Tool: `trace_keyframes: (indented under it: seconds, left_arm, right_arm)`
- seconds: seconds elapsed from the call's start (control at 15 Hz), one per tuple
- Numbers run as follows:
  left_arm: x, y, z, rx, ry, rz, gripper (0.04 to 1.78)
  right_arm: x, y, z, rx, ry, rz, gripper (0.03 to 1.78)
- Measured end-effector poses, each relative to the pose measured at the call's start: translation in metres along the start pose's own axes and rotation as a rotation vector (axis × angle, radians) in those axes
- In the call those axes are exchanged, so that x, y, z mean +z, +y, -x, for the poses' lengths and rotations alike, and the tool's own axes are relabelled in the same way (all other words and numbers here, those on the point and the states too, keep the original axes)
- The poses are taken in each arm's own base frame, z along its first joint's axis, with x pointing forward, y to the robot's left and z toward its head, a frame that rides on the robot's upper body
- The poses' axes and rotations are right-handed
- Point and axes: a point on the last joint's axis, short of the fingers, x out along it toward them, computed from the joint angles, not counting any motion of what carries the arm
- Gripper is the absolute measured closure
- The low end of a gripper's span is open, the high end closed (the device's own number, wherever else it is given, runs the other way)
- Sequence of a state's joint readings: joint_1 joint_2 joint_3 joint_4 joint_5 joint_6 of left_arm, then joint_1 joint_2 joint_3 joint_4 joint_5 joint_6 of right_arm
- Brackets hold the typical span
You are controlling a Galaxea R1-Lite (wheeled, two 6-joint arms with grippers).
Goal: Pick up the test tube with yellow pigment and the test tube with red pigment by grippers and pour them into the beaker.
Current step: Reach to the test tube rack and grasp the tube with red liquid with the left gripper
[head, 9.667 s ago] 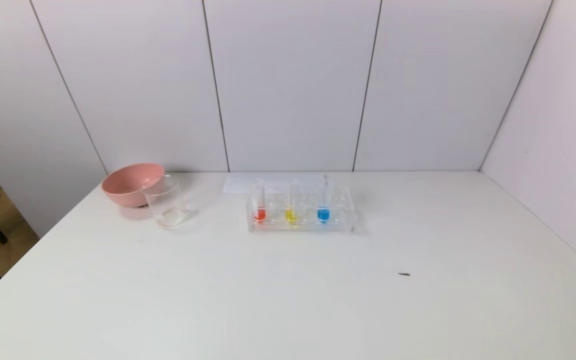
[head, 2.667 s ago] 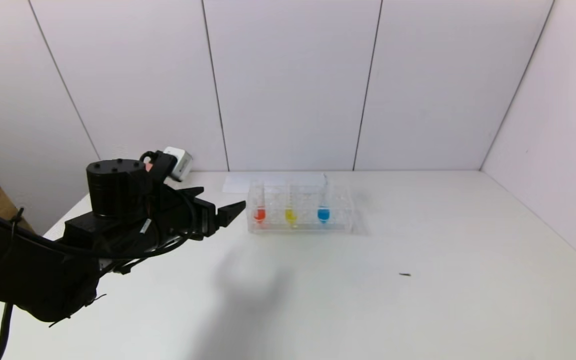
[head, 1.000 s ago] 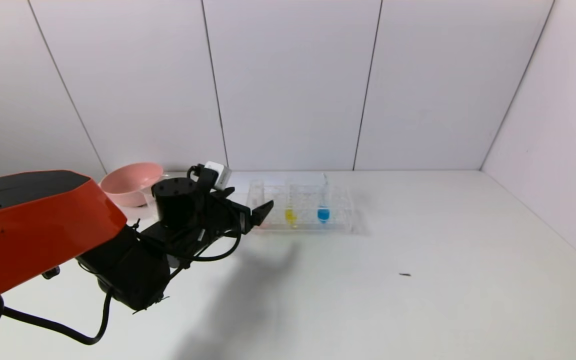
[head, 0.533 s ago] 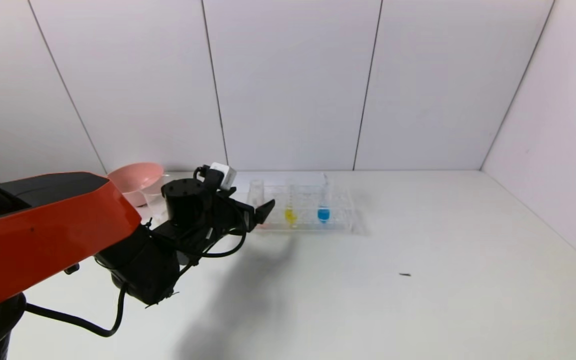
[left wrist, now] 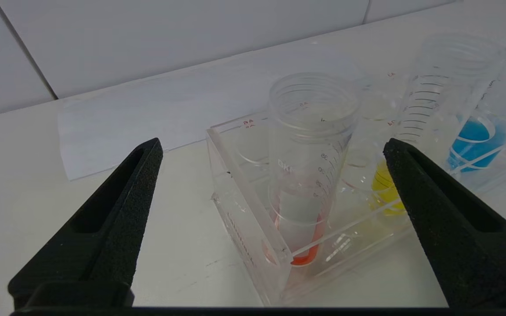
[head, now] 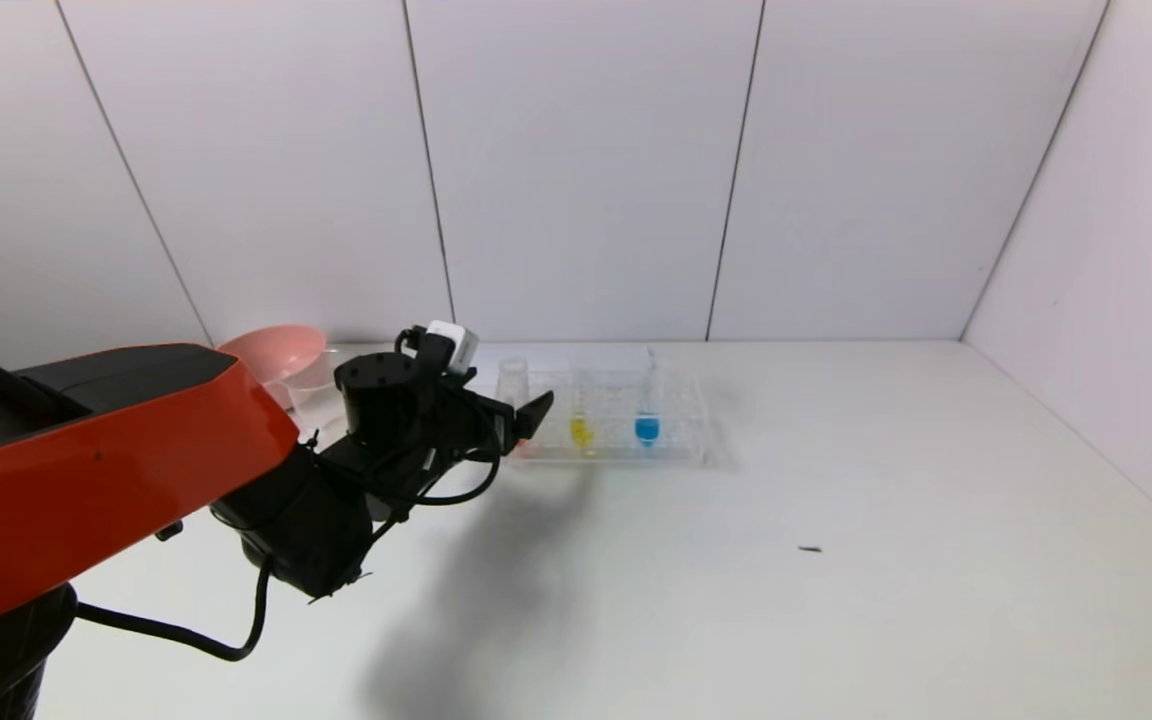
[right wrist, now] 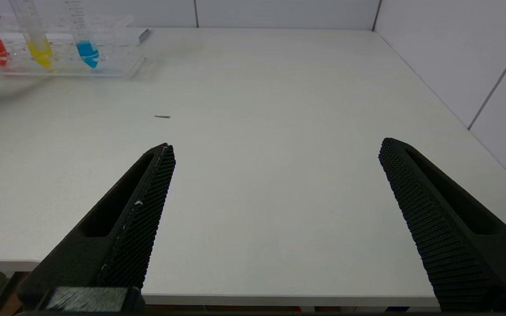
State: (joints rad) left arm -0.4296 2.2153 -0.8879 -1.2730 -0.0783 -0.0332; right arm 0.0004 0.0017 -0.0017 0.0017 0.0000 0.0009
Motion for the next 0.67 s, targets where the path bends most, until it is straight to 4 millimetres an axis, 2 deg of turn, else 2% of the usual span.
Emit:
trace_keyframes:
  seconds: [0.67]
  left_arm:
    - [-0.0025, 0.0021, -0.0074, 0.004, -0.007, -0.008, 0.08]
  right_arm:
    - [0.0, 0.0, 0.0, 0.0, 0.0, -0.001, 0.11]
